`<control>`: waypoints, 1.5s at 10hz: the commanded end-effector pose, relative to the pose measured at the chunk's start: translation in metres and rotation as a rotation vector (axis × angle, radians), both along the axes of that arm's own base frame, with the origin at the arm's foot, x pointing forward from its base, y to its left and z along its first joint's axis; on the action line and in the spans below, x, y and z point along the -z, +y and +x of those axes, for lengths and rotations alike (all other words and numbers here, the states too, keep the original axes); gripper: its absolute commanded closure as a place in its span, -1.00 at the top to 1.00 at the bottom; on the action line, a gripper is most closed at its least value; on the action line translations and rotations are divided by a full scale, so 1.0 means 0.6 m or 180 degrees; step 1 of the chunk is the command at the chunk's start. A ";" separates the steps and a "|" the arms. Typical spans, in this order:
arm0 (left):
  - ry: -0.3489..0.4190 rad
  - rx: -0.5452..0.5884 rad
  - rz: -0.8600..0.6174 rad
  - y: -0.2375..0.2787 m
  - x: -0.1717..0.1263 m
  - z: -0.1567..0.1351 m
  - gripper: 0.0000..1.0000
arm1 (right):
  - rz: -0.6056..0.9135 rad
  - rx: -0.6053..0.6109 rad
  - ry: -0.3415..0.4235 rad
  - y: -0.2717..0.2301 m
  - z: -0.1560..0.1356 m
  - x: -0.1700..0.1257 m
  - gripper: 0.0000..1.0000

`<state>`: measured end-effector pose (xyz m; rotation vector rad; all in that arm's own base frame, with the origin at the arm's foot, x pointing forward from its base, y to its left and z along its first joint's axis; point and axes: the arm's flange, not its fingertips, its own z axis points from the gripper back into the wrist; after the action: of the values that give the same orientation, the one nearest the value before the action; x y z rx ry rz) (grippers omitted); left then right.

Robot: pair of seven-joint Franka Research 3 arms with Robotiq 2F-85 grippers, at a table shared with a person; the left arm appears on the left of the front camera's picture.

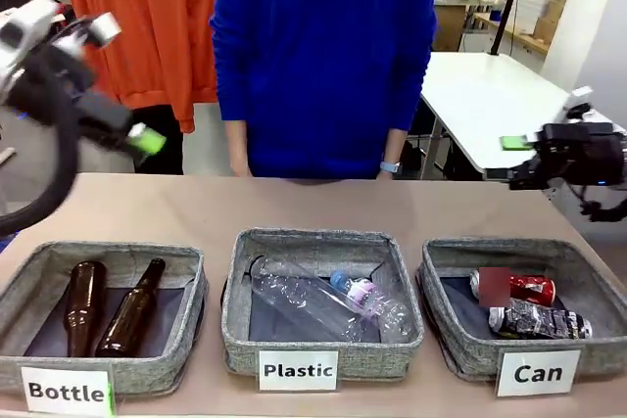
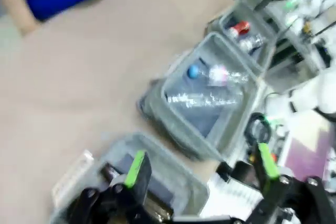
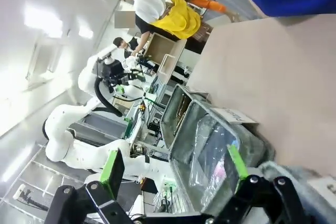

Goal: Sort the can waste into the basket.
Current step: Pick up the can waste from the table and place it in the right Fabric basket.

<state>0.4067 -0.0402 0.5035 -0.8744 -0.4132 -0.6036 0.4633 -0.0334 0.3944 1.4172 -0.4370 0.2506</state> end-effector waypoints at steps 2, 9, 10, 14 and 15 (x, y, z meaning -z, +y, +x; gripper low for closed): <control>0.0690 -0.0271 -0.1065 0.128 0.069 -0.006 1.00 | 0.0093 0.0342 0.0222 0.047 0.045 0.001 1.00; 0.0285 -0.0090 -0.0314 0.069 0.035 -0.020 1.00 | 0.0011 0.0010 0.0049 0.028 0.012 0.007 1.00; 0.0285 -0.0090 -0.0314 0.069 0.035 -0.020 1.00 | 0.0011 0.0010 0.0049 0.028 0.012 0.007 1.00; 0.0285 -0.0090 -0.0314 0.069 0.035 -0.020 1.00 | 0.0011 0.0010 0.0049 0.028 0.012 0.007 1.00; 0.0285 -0.0090 -0.0314 0.069 0.035 -0.020 1.00 | 0.0011 0.0010 0.0049 0.028 0.012 0.007 1.00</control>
<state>0.3964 -0.0010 0.4827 -0.9849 -0.3788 -0.5234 0.4747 -0.0147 0.3878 1.4209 -0.4259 0.2118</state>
